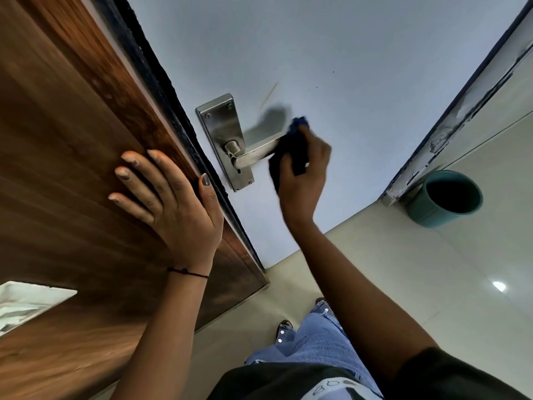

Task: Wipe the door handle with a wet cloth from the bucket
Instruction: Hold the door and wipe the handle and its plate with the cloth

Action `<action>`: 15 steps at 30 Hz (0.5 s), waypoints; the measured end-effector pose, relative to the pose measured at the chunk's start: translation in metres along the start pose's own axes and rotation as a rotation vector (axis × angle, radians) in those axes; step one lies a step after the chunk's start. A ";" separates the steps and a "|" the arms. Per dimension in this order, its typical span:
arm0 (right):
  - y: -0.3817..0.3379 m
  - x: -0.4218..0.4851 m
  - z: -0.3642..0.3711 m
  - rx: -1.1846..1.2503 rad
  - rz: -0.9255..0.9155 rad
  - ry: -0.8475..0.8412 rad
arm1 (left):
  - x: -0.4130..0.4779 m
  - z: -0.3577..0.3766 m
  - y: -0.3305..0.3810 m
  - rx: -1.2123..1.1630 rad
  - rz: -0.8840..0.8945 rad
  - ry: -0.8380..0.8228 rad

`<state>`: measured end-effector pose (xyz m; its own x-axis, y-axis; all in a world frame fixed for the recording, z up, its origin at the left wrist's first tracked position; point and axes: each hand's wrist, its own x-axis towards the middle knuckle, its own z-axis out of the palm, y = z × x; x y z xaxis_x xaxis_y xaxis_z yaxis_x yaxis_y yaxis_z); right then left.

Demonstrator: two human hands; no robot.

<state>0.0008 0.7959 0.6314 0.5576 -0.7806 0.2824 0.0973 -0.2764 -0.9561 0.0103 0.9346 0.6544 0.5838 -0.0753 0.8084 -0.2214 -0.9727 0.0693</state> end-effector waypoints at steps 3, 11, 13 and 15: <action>-0.012 -0.033 0.012 -0.197 -0.209 -0.286 | 0.000 0.000 0.000 -0.004 -0.001 0.006; -0.017 0.007 0.002 -0.526 -0.383 -0.222 | 0.000 0.002 -0.002 -0.001 -0.004 0.013; -0.011 0.030 -0.009 -0.532 -0.307 -0.155 | -0.001 0.002 -0.003 0.000 0.003 0.009; -0.004 0.044 -0.015 -0.532 -0.269 -0.154 | -0.001 0.001 -0.004 0.003 0.006 0.004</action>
<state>0.0133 0.7542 0.6491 0.6872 -0.5657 0.4559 -0.1512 -0.7251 -0.6718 0.0116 0.9381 0.6524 0.5797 -0.0800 0.8109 -0.2226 -0.9729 0.0631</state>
